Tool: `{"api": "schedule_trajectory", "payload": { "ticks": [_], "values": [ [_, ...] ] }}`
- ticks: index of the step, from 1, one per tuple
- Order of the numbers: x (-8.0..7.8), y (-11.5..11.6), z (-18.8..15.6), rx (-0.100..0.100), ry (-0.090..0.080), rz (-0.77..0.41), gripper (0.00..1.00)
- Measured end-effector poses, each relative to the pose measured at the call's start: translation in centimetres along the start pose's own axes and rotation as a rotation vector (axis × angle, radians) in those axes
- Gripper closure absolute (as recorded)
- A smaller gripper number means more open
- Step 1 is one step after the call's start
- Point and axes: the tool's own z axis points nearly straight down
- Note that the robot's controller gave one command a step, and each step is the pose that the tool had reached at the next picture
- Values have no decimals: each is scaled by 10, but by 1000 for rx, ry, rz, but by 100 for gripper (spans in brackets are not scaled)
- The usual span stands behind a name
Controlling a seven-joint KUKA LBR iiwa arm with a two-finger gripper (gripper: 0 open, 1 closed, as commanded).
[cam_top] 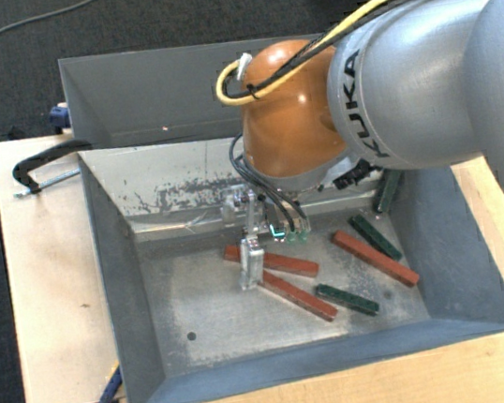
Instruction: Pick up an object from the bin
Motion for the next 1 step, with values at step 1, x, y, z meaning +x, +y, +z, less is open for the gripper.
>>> {"api": "schedule_trajectory", "payload": {
  "ticks": [1],
  "values": [
    [-14, -66, 93, 2, -1, -40, 0]
  ]
}}
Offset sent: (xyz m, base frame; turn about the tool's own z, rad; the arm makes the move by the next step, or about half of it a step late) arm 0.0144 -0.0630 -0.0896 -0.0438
